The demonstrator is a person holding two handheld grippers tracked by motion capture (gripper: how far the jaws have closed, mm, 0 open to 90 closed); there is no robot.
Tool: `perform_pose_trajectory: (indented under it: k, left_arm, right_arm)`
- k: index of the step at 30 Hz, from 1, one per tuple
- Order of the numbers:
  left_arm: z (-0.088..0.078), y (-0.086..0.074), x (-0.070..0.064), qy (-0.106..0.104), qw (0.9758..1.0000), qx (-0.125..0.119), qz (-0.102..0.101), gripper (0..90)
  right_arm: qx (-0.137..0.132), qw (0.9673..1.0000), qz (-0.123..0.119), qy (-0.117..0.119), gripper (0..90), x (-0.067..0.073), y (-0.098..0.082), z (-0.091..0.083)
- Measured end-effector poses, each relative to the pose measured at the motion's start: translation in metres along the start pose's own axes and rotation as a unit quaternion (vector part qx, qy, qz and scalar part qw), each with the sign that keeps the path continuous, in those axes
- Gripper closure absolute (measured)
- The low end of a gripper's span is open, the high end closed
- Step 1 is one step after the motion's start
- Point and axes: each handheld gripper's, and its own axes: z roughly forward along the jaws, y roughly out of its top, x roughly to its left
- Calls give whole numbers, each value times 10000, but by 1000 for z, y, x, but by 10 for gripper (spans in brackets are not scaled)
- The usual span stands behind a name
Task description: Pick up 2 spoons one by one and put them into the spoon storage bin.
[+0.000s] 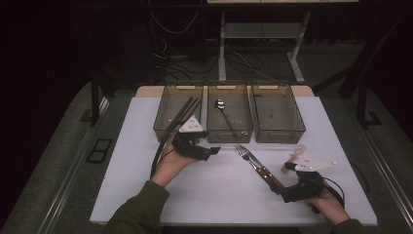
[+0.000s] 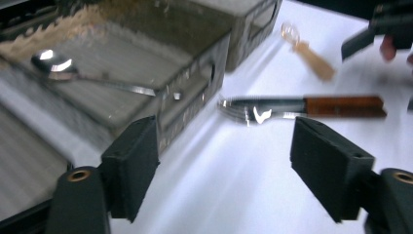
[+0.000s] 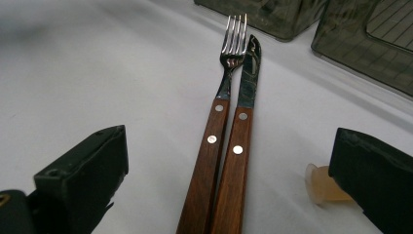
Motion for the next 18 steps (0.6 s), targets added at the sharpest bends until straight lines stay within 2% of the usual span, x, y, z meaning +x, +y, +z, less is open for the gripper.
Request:
perform_pose_trajectory:
  k: [2,9,13,18]
  left_arm:
    - [-6,-11,-2,24,9999,-69,-97,225]
    - [-24,-46,-8,120,9996,-119,-215,147]
    - [-33,-61,-12,159,9995,-137,-236,125]
    - [-43,-77,-16,160,9991,-237,-312,39]
  right_arm:
    - [-28,10000,27,2,11,0,0,0]
    - [-127,9999,26,-92,11,-1,0,-1]
    - [-167,9998,6,-115,11,0,1,-1]
    - [-146,9996,-30,-253,11,-1,1,-2]
